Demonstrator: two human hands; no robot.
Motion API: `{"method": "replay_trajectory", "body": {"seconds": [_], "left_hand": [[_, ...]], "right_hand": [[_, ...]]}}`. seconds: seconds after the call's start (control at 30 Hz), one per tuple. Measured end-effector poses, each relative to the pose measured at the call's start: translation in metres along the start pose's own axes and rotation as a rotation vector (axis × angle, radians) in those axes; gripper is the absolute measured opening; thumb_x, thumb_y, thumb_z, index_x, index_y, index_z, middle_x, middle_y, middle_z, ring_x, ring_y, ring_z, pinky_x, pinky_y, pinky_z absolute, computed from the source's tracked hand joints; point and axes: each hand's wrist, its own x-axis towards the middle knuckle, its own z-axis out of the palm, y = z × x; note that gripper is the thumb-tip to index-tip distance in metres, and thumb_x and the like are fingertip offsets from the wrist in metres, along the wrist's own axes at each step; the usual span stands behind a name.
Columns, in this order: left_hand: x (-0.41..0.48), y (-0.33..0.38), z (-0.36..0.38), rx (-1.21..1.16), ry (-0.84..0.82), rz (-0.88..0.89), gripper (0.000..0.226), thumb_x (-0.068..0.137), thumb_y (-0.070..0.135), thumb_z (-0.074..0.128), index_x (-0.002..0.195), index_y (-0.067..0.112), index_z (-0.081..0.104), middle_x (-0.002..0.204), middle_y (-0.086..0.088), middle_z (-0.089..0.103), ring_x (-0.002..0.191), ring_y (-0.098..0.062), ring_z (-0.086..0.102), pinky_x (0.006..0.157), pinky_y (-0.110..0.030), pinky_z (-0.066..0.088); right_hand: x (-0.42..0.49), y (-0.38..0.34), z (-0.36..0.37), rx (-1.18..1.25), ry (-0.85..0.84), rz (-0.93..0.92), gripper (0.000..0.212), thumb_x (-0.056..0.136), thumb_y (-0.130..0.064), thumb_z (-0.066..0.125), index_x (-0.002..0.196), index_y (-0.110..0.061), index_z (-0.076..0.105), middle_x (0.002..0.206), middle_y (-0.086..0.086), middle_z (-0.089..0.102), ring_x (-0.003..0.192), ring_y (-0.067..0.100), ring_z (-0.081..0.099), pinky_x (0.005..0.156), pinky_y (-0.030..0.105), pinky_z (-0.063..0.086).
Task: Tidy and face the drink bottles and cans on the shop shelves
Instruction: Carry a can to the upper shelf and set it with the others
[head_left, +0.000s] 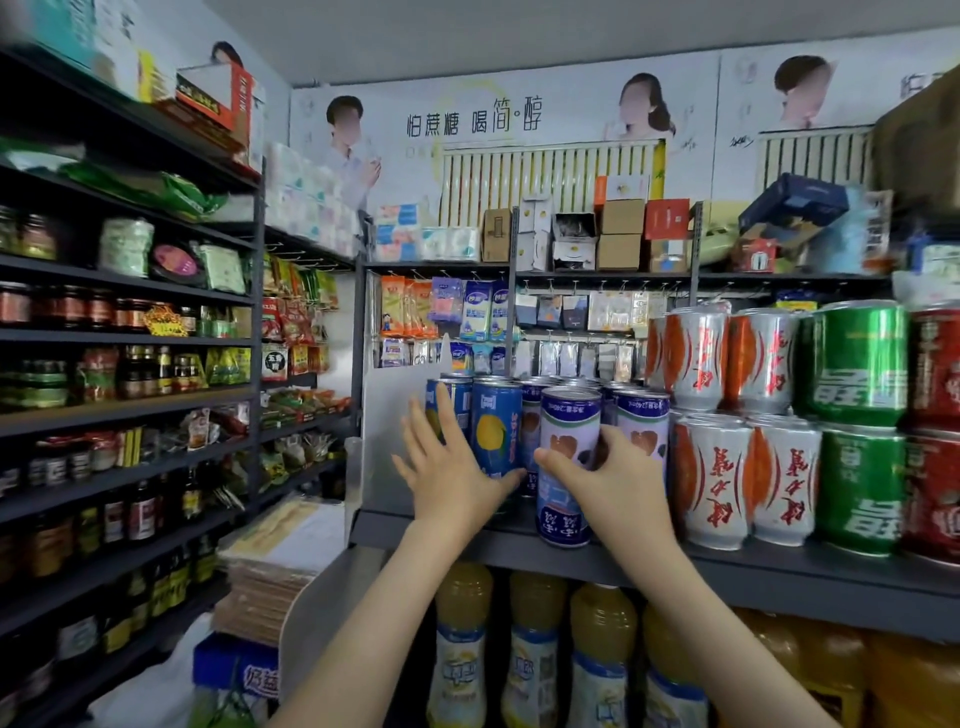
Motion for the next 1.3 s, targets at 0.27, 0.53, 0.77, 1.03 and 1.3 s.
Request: {"method": "replay_trajectory", "body": {"seconds": [0.27, 0.53, 0.77, 1.03, 1.3], "left_hand": [[0.006, -0.007, 0.002, -0.163, -0.030, 0.050, 0.129, 0.067, 0.052, 0.074, 0.143, 0.025, -0.027, 0.155, -0.010, -0.016, 0.143, -0.031, -0.002, 0.114, -0.054, 0.012], [0.010, -0.016, -0.001, -0.216, -0.052, 0.095, 0.131, 0.065, 0.046, 0.079, 0.145, 0.023, -0.022, 0.153, -0.006, -0.003, 0.141, -0.030, 0.010, 0.113, -0.050, 0.019], [0.009, -0.023, -0.004, -0.327, -0.074, 0.079, 0.130, 0.064, 0.040, 0.082, 0.147, 0.022, -0.017, 0.152, -0.005, 0.005, 0.140, -0.028, 0.017, 0.112, -0.049, 0.024], [0.005, -0.032, -0.007, -0.391, -0.092, 0.103, 0.120, 0.069, 0.033, 0.081, 0.148, 0.022, -0.009, 0.149, -0.006, 0.012, 0.139, -0.023, 0.019, 0.113, -0.042, 0.026], [-0.039, -0.027, -0.009, -0.268, 0.098, 0.174, 0.084, 0.082, 0.027, 0.068, 0.146, 0.012, 0.015, 0.146, -0.011, 0.024, 0.133, -0.025, 0.028, 0.109, -0.038, 0.029]], "right_hand": [[-0.005, 0.008, 0.021, -0.053, -0.092, 0.003, 0.075, 0.077, -0.036, 0.074, 0.137, -0.008, 0.038, 0.128, 0.001, 0.054, 0.120, 0.019, 0.051, 0.094, 0.033, 0.046], [-0.017, 0.011, 0.023, -0.258, -0.105, 0.003, 0.075, 0.083, -0.045, 0.066, 0.139, -0.009, 0.031, 0.130, 0.006, 0.045, 0.123, 0.023, 0.041, 0.093, 0.029, 0.037], [-0.016, 0.002, 0.036, -0.326, -0.089, 0.015, 0.066, 0.081, -0.046, 0.067, 0.124, -0.008, 0.037, 0.120, 0.007, 0.051, 0.112, 0.024, 0.051, 0.081, 0.028, 0.041], [-0.013, 0.005, 0.044, -0.503, -0.074, -0.009, 0.059, 0.086, -0.053, 0.057, 0.121, -0.011, 0.036, 0.118, 0.005, 0.054, 0.107, 0.023, 0.055, 0.067, 0.025, 0.037], [-0.039, 0.011, 0.035, -0.427, 0.008, -0.143, 0.047, 0.090, -0.039, 0.059, 0.122, -0.008, 0.045, 0.116, 0.006, 0.052, 0.111, 0.021, 0.046, 0.089, 0.028, 0.040]]}}
